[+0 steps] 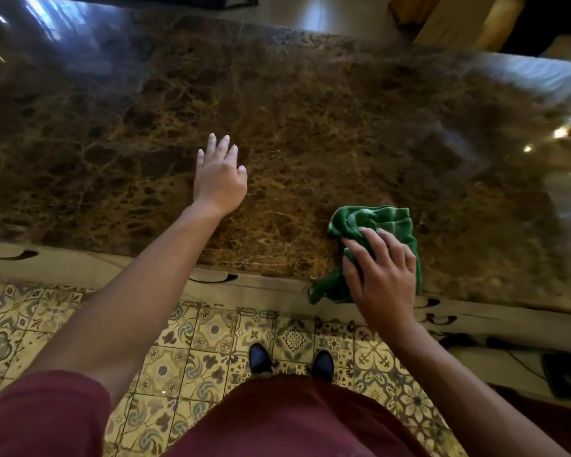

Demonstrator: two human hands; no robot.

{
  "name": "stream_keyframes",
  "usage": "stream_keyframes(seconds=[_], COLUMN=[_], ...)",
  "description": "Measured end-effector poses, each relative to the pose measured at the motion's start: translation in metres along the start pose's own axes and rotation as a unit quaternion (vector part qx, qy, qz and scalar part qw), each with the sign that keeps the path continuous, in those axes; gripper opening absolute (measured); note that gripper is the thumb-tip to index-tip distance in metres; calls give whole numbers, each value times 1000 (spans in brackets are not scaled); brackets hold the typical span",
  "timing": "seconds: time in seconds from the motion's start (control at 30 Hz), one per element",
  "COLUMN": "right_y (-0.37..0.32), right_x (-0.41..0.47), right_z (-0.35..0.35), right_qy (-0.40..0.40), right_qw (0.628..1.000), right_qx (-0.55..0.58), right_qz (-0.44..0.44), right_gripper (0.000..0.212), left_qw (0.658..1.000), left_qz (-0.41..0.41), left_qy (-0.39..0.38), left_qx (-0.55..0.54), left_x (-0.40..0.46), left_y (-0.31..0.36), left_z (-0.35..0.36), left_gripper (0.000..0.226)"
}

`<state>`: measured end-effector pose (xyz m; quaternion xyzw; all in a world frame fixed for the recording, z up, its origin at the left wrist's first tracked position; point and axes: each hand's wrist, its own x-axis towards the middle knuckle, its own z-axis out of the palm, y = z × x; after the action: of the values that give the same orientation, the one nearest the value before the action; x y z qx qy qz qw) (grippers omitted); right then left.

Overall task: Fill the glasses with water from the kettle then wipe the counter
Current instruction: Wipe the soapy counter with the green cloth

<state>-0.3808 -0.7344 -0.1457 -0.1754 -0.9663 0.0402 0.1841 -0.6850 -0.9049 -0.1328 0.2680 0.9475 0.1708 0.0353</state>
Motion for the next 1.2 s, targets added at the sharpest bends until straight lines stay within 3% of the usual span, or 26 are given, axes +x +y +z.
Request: stream_keyframes(seconds=[0.1, 0.27, 0.47, 0.53, 0.63, 0.73, 0.87, 0.97, 1.07, 1.13, 1.2], right_y=[15, 23, 52, 57, 48, 35, 30, 27, 16, 2, -17], right_x=[0, 41, 99, 98, 63, 19, 7, 17, 21, 24, 28], right_z=[-7, -42, -94, -97, -75, -59, -49, -28, -12, -8, -6], right_qy=[41, 3, 188, 200, 119, 17, 72, -26, -90, -103, -124], right_qw=[998, 979, 935, 941, 970, 971, 967, 966, 974, 981, 984], right_qx=[14, 177, 213, 171, 128, 197, 160, 98, 37, 36, 36], right_qz=[37, 98, 214, 214, 167, 137, 184, 237, 203, 162, 122], right_gripper=[28, 31, 35, 36, 37, 47, 49, 65, 75, 78, 82], left_qw=[1000, 1000, 1000, 1000, 1000, 1000, 1000, 1000, 997, 992, 989], left_qz=[-6, -17, -15, -18, -21, -18, -10, 10, -35, -89, -91], left_qy=[-5, -7, -14, -13, -5, 2, -9, -4, 18, -22, -70], left_qx=[-6, 4, -2, -5, -4, -6, -9, -6, 72, 87, 91], left_x=[4, 6, 10, 9, 7, 8, 9, 10, 10, 8, 7], left_y=[6, 3, 3, 5, 5, 5, 2, -10, -45, -73, -91], left_z=[3, 8, 9, 9, 9, 9, 7, -2, -20, -32, -38], left_gripper=[55, 56, 57, 57, 57, 57, 57, 53, 55, 60, 65])
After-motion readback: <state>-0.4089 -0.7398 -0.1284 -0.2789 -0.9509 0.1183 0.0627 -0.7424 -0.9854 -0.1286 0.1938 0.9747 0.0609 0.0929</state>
